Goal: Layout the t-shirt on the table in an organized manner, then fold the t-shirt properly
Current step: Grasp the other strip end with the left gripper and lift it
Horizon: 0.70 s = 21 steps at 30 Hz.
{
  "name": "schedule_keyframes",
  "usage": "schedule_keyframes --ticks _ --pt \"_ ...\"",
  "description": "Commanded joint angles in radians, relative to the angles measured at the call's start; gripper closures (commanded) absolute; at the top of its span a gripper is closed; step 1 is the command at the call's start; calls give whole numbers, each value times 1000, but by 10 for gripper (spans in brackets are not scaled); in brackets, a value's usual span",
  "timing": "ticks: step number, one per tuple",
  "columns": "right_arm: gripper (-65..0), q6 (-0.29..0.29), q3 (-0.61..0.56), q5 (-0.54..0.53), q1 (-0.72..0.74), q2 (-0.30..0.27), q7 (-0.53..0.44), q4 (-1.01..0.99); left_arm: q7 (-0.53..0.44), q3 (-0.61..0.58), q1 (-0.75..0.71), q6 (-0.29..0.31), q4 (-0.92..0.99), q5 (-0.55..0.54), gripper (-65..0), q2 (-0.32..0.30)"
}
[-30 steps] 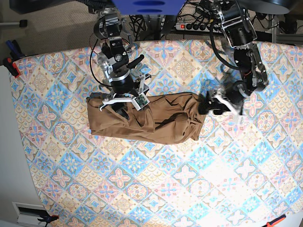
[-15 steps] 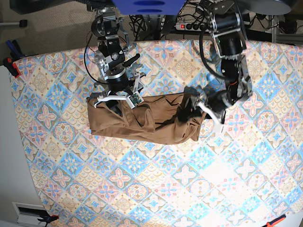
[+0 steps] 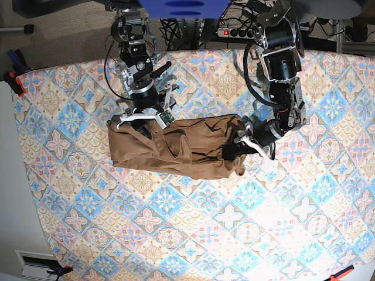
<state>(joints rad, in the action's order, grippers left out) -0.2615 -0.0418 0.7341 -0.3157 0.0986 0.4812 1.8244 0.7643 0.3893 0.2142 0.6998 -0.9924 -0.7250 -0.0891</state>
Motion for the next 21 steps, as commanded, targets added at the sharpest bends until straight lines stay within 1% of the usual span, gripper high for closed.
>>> schedule_keyframes --ticks 1,3,5,7,10,14,17,19,21 --pt "-312 11 -2 -8 8 5 -22 19 7 -2 31 -2 -6 9 0 2" --pt "-312 11 -2 -8 8 3 -22 19 5 3 37 -2 -6 35 0 1" --pt "-312 11 -2 -8 8 -13 -22 18 -6 3 46 -2 -9 48 0 -2" --pt "-312 11 -2 -8 8 -24 -20 16 -27 3 47 -2 -9 45 0 -36" --pt "-312 11 -2 -8 8 -24 -20 16 -32 3 52 -2 -12 41 0 -87" --pt "-312 11 -2 -8 8 -36 -20 2 -22 1 61 -2 -90 51 0 -146" --pt "-312 11 -2 -8 13 -36 -20 -19 68 -2 61 -2 -210 55 0 -162" --pt "-312 11 -2 -8 13 -36 -20 -25 128 -17 61 -2 -314 98 0 -154" --pt "-312 11 -5 -8 13 -36 -20 -25 168 -112 63 -2 -421 180 0 -134"
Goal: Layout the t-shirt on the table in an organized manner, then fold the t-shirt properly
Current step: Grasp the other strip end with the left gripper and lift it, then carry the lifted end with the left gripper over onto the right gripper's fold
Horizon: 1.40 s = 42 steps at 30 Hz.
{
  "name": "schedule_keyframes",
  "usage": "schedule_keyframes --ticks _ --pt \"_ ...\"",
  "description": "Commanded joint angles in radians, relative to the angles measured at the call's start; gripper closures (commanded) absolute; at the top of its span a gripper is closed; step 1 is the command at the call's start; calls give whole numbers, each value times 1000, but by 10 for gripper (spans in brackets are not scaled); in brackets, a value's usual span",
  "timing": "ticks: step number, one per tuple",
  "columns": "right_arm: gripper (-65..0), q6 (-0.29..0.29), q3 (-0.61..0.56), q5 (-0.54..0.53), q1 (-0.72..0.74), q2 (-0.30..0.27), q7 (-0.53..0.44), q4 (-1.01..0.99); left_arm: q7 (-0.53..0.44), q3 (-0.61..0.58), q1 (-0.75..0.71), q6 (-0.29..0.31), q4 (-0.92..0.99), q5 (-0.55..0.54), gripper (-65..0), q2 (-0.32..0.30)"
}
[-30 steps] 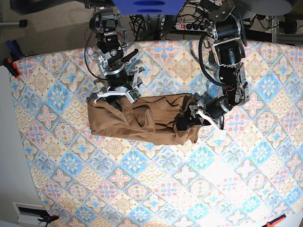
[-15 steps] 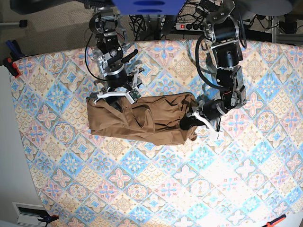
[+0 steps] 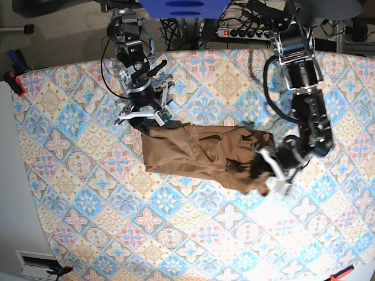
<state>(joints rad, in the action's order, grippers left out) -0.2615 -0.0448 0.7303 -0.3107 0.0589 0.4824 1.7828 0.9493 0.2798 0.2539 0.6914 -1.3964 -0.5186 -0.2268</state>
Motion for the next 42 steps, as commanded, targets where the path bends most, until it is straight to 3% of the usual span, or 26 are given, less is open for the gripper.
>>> schedule_keyframes --ticks 1,5,8,17,20,25,39,42 --pt "-312 11 -4 -4 8 3 -21 16 -5 -53 23 7 -62 16 0 14" --pt "-312 11 0 -4 9 3 -21 18 17 -235 23 -106 -188 145 0 85" --pt "-312 11 1 -4 6 3 -21 18 30 -310 31 -149 -199 188 0 146" --pt "-312 11 128 -10 3 8 -26 18 20 -449 55 -161 -182 415 0 326" --pt "-312 11 147 -10 3 8 -27 18 -40 -472 60 -161 -116 484 0 384" --pt "-312 11 150 -10 2 8 -24 18 -117 -543 81 -161 41 545 0 384" --pt "-312 11 141 -11 -5 8 -29 -73 -152 -669 124 -163 38 544 0 384" --pt "-312 11 141 -11 -5 9 -29 -88 -209 -695 124 -163 38 544 0 384"
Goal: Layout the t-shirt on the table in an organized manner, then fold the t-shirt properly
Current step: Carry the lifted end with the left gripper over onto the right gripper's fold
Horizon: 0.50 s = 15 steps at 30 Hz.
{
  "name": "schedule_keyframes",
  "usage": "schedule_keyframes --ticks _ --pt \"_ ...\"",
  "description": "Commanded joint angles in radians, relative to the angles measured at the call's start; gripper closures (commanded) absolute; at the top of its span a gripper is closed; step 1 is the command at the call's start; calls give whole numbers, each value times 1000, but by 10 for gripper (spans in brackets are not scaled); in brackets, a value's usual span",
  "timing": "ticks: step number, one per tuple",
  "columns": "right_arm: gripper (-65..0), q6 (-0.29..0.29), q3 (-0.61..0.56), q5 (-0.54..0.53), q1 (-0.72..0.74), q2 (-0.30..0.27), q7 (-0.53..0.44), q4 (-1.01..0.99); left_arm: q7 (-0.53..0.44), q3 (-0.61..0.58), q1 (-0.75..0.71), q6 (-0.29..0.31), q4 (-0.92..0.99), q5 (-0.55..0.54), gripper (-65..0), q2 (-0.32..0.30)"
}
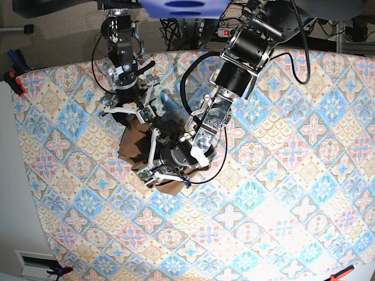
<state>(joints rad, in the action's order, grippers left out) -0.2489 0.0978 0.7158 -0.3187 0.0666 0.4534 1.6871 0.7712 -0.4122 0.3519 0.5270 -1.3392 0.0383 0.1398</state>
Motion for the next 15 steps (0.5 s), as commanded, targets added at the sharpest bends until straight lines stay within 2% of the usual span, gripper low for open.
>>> schedule_keyframes --ticks 1,4,12,15 --pt "-312 -2 -2 3 3 2 0 5 -52 -14 25 2 -20 -13 0 17" --pt "-312 -2 -2 3 3 2 0 5 -81 -67 23 2 -20 -11 0 17" --pt "-312 -2 -2 3 3 2 0 1 -88 -156 28 2 4 -11 0 17" --pt "-312 -2 -2 3 3 2 0 -2 -152 -212 37 2 31 -13 0 17"
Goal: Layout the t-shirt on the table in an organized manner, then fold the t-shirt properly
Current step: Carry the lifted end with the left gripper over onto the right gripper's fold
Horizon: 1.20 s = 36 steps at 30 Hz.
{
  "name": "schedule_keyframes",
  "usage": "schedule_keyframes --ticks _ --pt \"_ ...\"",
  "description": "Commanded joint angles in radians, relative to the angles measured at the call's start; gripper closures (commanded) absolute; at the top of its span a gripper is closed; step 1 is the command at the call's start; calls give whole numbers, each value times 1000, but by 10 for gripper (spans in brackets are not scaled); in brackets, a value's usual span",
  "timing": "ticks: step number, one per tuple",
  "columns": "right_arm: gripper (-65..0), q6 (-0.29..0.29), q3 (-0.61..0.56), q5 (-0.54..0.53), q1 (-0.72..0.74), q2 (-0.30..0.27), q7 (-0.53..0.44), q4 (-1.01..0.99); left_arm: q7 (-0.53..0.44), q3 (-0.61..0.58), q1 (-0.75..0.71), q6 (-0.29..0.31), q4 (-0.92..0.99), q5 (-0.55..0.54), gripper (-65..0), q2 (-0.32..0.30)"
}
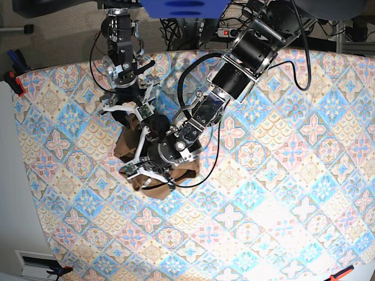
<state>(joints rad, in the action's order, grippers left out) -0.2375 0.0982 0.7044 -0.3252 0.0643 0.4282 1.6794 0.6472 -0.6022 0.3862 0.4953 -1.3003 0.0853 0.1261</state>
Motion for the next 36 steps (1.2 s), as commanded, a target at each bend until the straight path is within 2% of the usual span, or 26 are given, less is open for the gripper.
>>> schedule_keyframes --ticks 1,3,7,9,10,20,26,31,36 --pt "-312 -13 -2 14 8 4 25 6 -51 -38 6 33 9 -60 0 31" --pt "-312 -13 -2 14 7 4 25 6 -96 -74 9 33 57 -57 -12 31" --pt "-312 -13 -2 16 5 4 25 6 -201 -124 -6 35 78 -55 -254 31" --pt "-312 -13 -2 16 5 4 25 6 -241 -157 -11 41 74 -48 -337 31" --pt "-312 -13 -2 16 5 4 25 6 -254 -170 -11 41 74 -48 -358 31" --pt "-312 -13 -2 16 4 4 28 6 -415 -169 -14 35 29 -57 -363 31" --pt "-312 -13 -2 16 5 4 31 6 -422 -167 -16 29 -118 -57 -362 31" --pt "-312 -13 -2 16 8 4 31 5 -422 -167 -17 -108 -229 -57 -362 31" --pt "-312 -13 -2 16 8 4 31 5 -422 -141 -45 -218 -336 -57 -362 31"
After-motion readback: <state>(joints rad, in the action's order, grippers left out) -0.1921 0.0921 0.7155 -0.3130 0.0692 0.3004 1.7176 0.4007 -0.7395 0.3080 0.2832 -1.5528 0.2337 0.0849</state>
